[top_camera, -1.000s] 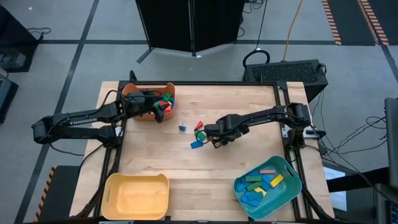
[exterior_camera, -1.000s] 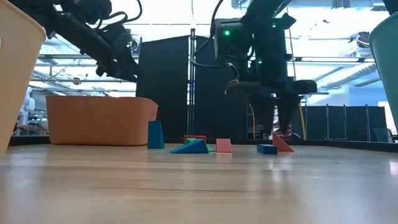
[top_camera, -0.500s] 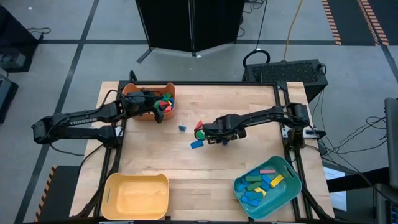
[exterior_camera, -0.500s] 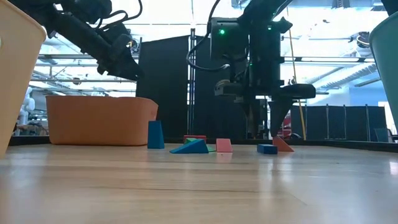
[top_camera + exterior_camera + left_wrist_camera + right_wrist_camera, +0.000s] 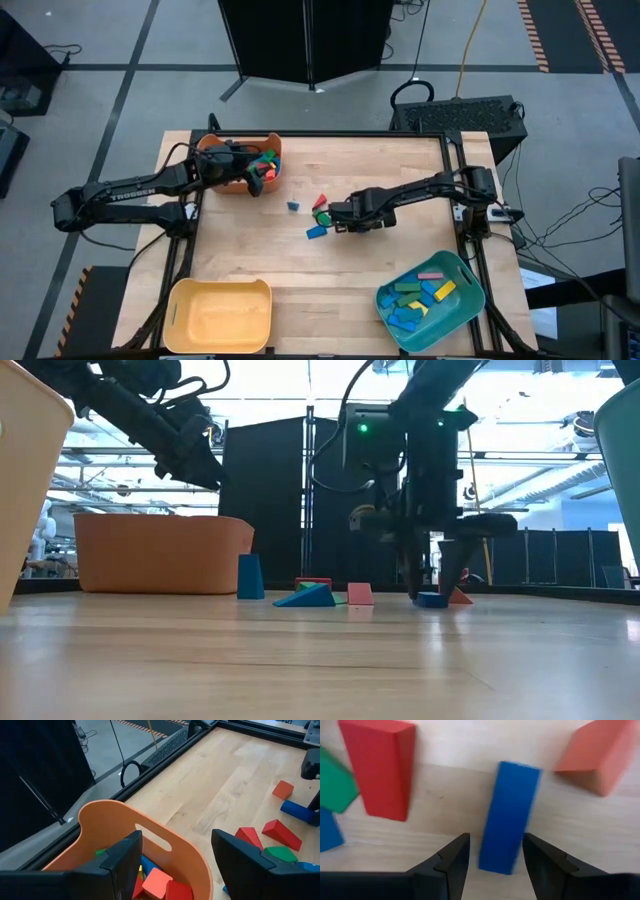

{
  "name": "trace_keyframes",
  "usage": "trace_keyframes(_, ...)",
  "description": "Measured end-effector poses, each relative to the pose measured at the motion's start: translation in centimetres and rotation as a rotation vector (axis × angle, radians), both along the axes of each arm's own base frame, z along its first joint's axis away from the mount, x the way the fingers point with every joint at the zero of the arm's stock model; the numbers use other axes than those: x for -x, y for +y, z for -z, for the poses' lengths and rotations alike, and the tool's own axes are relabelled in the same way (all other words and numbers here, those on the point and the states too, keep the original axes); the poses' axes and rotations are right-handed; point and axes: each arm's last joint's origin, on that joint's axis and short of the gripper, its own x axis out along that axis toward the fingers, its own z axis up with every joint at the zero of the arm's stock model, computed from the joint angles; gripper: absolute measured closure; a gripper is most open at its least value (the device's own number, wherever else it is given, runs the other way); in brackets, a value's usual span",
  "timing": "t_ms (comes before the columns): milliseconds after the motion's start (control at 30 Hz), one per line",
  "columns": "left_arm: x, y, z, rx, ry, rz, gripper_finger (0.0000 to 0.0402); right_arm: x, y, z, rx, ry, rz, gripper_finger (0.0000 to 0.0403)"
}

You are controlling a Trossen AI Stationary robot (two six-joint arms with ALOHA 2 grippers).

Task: Sort blocks by size
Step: Put the blue rectangular block into the blue bin

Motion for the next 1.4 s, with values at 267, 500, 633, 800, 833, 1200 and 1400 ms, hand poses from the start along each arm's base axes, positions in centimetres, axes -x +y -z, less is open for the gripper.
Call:
trace_keyframes(267, 0.0, 0.0, 0.0, 0.002, 0.004, 0.000, 0.0162, 0.3, 0.0, 1.0, -0.004, -0.037, -0.001, 0.0231)
trace_keyframes(500, 0.0, 0.0, 0.1, 0.003, 0.010, 0.000, 0.0162, 0.5, 0.0, 1.1, 0.002, -0.019, -0.042, 0.0278)
trace_keyframes(633, 0.1, 0.0, 0.2, 0.008, 0.021, 0.001, 0.0162, 0.5, 0.1, 0.9, 0.006, 0.007, -0.058, 0.0320)
trace_keyframes(800, 0.0, -0.2, 0.2, 0.024, 0.016, 0.043, 0.0162, -0.1, 0.4, -0.8, 0.020, 0.036, -0.156, 0.0321)
trace_keyframes(833, 0.0, -0.2, 0.2, 0.024, 0.018, 0.070, 0.0162, -0.2, 0.6, -1.5, 0.023, 0.031, -0.172, 0.0317)
trace_keyframes(1200, -0.1, -0.5, 0.2, 0.055, 0.004, 0.149, 0.0162, 1.4, 4.1, -8.2, 0.041, -0.046, -0.306, 0.0312)
trace_keyframes(1400, -0.2, -0.6, 0.2, 0.002, 0.033, 0.213, 0.0162, 3.4, 6.6, -11.2, 0.028, -0.120, -0.428, 0.0309)
